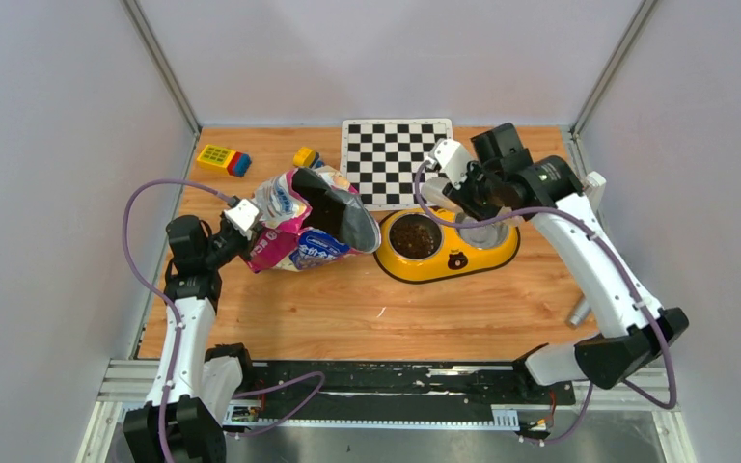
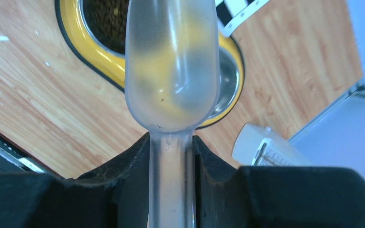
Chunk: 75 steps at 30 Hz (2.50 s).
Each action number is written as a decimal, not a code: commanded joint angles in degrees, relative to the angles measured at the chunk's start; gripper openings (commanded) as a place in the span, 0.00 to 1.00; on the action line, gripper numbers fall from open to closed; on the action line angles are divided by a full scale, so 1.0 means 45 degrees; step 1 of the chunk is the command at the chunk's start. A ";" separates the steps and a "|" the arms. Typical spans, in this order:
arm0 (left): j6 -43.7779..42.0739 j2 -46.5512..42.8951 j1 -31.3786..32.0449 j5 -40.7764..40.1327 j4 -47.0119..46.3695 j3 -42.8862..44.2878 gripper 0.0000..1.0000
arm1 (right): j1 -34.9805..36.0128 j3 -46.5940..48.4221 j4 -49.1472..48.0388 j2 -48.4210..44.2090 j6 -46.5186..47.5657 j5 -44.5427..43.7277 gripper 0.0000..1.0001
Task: Serve the pet food
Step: Collect the pet food from the pet food bag.
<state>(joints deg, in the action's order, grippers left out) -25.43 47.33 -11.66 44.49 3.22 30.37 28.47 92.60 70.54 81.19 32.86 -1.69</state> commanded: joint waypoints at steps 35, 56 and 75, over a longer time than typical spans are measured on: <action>0.0144 -0.0156 -0.0220 0.0166 0.0563 0.0113 0.00 | 0.5433 0.3319 -0.1986 0.1467 -0.0625 0.1987 0.00; 0.0096 -0.0245 -0.0280 0.0297 0.0573 0.0037 0.00 | 0.5530 0.2004 -0.2533 0.2628 -0.0723 -0.0086 0.00; 0.0065 -0.0323 -0.0379 0.0443 0.0627 0.0012 0.00 | 0.5284 0.3711 -0.1505 0.5194 -0.1364 -0.0057 0.00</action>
<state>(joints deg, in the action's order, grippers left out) -25.43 46.54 -12.71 45.95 4.45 30.37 52.90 105.86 64.12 103.02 28.29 -1.91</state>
